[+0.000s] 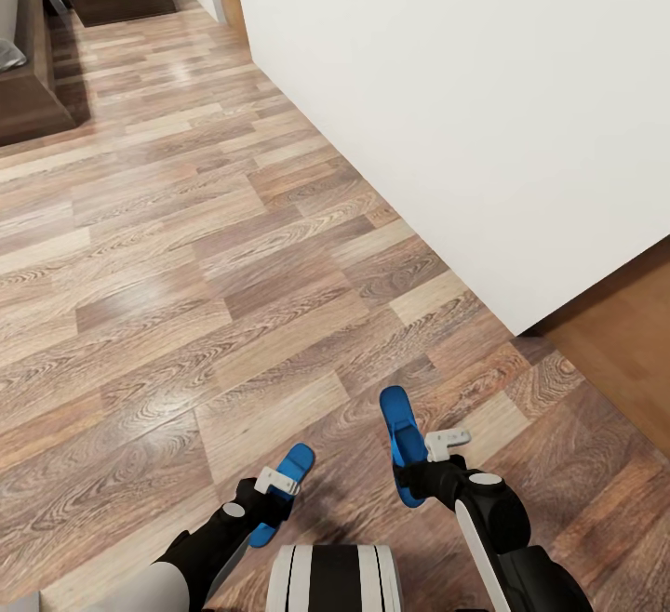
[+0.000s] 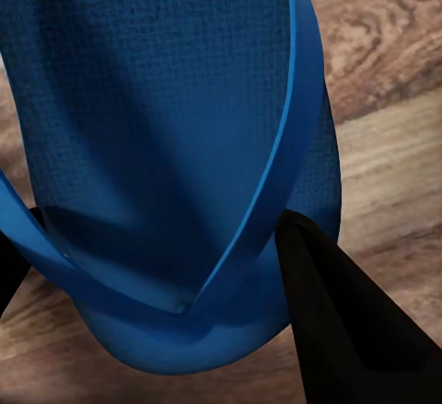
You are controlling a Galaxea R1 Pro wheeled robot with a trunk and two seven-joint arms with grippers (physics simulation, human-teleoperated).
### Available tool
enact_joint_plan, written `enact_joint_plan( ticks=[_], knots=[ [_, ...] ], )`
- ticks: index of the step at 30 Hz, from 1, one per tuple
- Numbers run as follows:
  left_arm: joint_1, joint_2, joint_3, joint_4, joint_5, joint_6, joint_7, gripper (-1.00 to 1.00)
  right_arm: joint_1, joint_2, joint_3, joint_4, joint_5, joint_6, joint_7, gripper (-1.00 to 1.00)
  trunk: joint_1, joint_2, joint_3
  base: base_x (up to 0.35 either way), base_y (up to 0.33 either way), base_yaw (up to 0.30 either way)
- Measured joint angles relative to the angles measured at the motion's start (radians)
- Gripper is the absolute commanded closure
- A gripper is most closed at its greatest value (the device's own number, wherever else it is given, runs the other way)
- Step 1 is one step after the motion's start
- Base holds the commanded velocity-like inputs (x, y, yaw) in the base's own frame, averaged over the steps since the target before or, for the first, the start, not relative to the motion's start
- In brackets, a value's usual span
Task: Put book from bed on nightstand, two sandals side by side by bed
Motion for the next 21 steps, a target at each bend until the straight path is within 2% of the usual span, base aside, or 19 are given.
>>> enact_joint_plan(
  ticks=[10, 13, 21],
  knots=[
    [0.000, 0.000, 0.000, 0.000, 0.000, -0.001, 0.000, -1.00, 0.000, 0.002, 0.032, 0.000, -0.001, 0.002, 0.000, 1.00, 0.000, 0.000, -0.004, 0.000, 0.000, 0.000],
    [0.000, 0.000, 0.000, 0.000, 0.000, 0.000, 0.000, -1.00, 0.000, 0.002, 0.036, 0.000, 0.001, 0.003, 0.000, 1.00, 0.002, -0.001, -0.015, 0.000, 0.000, 0.000],
    [0.000, 0.000, 0.000, 0.000, 0.000, -0.001, 0.000, -1.00, 0.000, 0.002, 0.039, -0.001, 0.001, 0.005, 0.000, 1.00, 0.002, -0.001, -0.015, 0.000, 0.000, 0.000]
  ],
)
